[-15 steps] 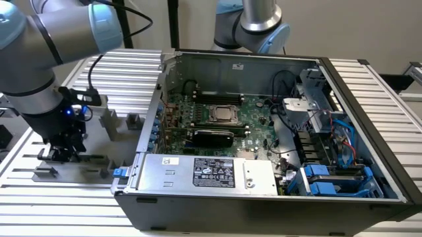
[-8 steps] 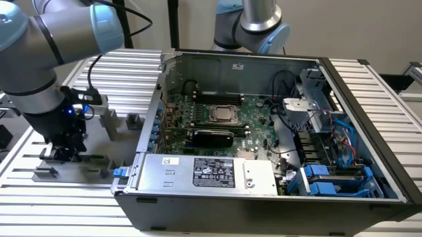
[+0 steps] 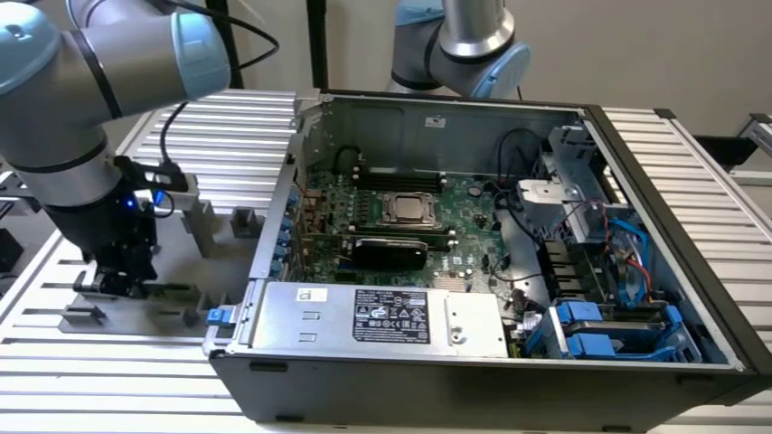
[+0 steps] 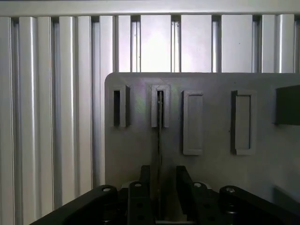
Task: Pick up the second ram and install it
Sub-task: 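Pick up the second ram and move it above second insertion slot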
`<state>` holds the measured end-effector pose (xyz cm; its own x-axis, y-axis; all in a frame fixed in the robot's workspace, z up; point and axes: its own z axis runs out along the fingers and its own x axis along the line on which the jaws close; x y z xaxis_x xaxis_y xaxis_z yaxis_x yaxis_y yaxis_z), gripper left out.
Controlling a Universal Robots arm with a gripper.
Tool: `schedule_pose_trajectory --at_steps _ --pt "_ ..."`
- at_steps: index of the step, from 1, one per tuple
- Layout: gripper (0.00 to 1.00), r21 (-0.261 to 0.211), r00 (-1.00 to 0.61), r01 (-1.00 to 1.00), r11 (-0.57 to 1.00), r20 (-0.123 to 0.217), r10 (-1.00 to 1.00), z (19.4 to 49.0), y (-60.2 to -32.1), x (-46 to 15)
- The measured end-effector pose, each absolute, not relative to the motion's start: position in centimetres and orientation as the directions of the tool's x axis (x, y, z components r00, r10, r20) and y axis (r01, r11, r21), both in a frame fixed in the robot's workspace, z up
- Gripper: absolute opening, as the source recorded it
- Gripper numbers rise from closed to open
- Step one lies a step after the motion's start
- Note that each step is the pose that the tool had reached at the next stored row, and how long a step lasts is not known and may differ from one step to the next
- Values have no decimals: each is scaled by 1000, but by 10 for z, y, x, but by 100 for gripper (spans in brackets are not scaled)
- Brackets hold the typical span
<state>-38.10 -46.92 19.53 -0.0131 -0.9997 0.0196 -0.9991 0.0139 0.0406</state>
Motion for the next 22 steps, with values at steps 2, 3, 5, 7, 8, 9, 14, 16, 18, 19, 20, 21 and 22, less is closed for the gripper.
schedule_pose_trajectory --at_steps 2,3,5,7,8,9,14,16,18,19,20,21,22 --pt "100 41 -11 -999 12 21 -1000 195 -469 -381" --pt "100 40 -11 -999 11 21 -1000 195 -469 -381" --pt "100 38 -9 -999 10 21 -1000 195 -469 -381" --pt "100 35 -6 -999 7 18 -1000 195 -469 -381" --pt "100 34 -3 -999 4 18 -1000 195 -469 -382" --pt "100 33 0 -999 1 18 -1000 195 -469 -382" --pt "100 31 11 -999 -11 17 -1000 195 -470 -383" --pt "100 31 12 -999 -11 16 -1000 195 -471 -384" --pt "100 32 12 -999 -12 15 -1000 195 -472 -384" --pt "100 32 13 -999 -12 13 -1000 195 -473 -384" --pt "100 32 13 -999 -13 11 -1000 196 -473 -384" --pt "100 32 14 -999 -13 7 -1000 196 -473 -383" --pt "100 31 14 -999 -14 3 -1000 196 -473 -384"
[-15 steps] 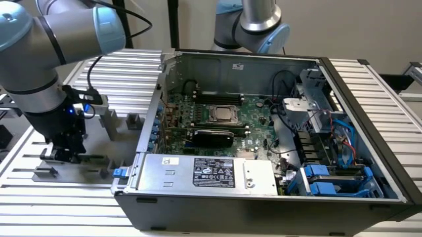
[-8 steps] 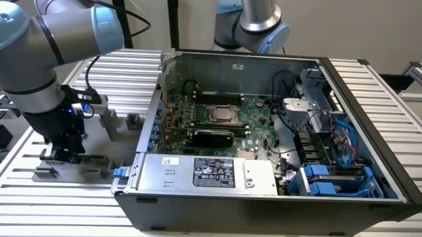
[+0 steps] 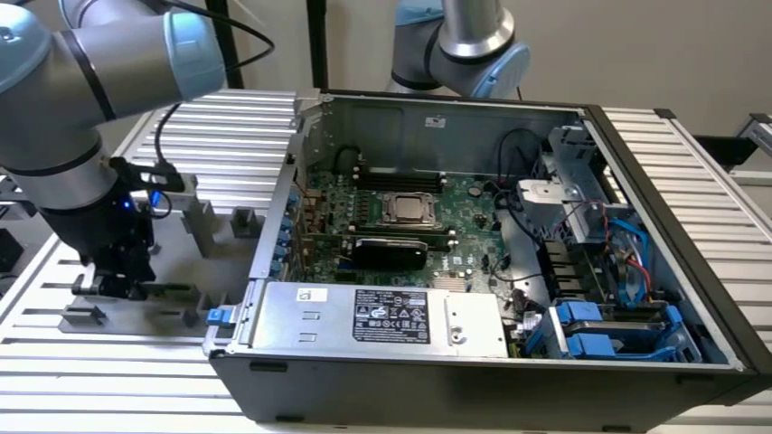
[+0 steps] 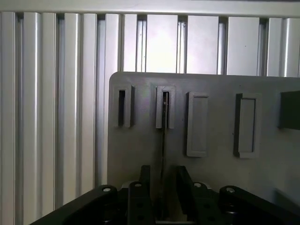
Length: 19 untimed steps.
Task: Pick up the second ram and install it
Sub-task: 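Pick up the second ram and move it above second insertion slot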
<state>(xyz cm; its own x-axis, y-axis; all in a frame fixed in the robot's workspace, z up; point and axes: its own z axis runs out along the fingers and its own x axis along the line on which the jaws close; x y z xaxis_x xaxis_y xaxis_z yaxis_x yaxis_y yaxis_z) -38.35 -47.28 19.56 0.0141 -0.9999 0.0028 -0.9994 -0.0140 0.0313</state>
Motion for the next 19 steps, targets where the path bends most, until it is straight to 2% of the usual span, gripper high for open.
schedule_pose_trajectory --at_steps 14,15,19 --pt "100 31 17 -999 -18 -16 -1000 196 -473 -381" --pt "0 31 17 -999 -18 -17 -1000 196 -474 -381" --pt "0 31 17 -999 -18 -17 -1000 196 -474 -381"
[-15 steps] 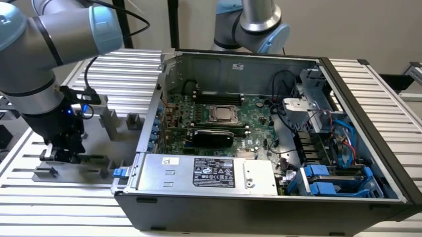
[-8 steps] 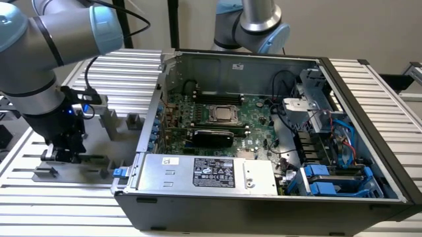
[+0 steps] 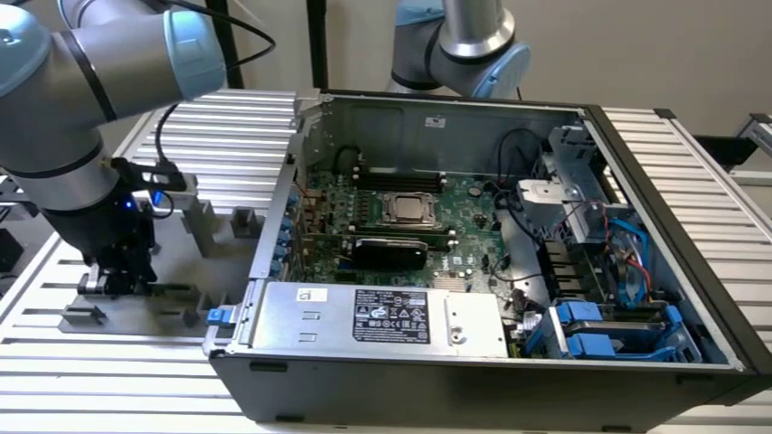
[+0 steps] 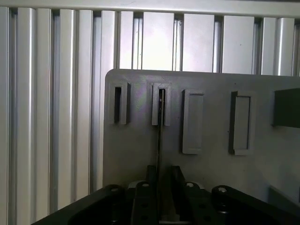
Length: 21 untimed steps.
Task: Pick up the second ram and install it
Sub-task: 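Pick up the second ram and move it above second insertion slot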
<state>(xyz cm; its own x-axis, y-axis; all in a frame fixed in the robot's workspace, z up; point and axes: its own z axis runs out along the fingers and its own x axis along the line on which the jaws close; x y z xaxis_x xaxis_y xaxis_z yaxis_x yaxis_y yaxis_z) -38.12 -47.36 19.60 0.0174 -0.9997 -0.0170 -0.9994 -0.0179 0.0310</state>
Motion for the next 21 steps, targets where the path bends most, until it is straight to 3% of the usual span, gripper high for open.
schedule_pose_trajectory --at_steps 21 --pt "0 31 -14 -999 13 -17 -1000 196 -474 -381"
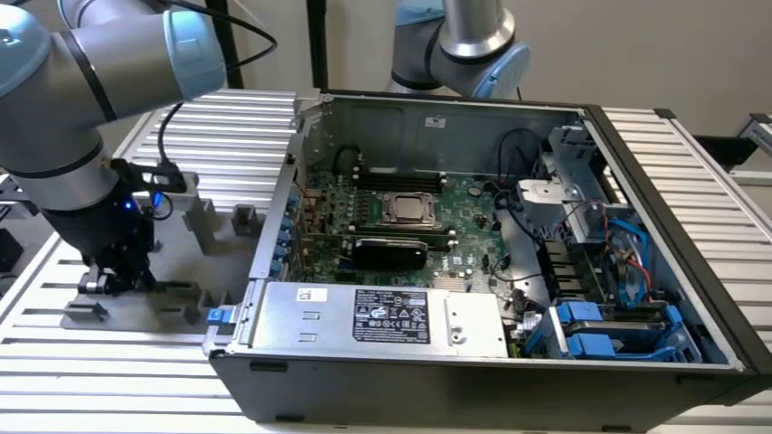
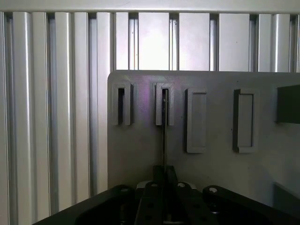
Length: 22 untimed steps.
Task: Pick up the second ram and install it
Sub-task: 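Pick up the second ram and move it above second insertion slot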
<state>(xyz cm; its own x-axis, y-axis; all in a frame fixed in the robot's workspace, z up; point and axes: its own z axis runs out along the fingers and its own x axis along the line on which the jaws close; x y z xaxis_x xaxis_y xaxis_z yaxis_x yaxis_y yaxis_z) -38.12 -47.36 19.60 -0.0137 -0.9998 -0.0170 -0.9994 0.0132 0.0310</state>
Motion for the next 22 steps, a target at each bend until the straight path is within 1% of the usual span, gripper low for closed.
schedule_pose_trajectory --at_steps 4,8,22 --pt "0 31 -14 -999 13 -17 -1000 198 -474 -381" --pt "0 31 -14 -999 13 -17 -1000 209 -474 -381" --pt "0 31 -14 -999 13 -17 -1000 271 -474 -380"
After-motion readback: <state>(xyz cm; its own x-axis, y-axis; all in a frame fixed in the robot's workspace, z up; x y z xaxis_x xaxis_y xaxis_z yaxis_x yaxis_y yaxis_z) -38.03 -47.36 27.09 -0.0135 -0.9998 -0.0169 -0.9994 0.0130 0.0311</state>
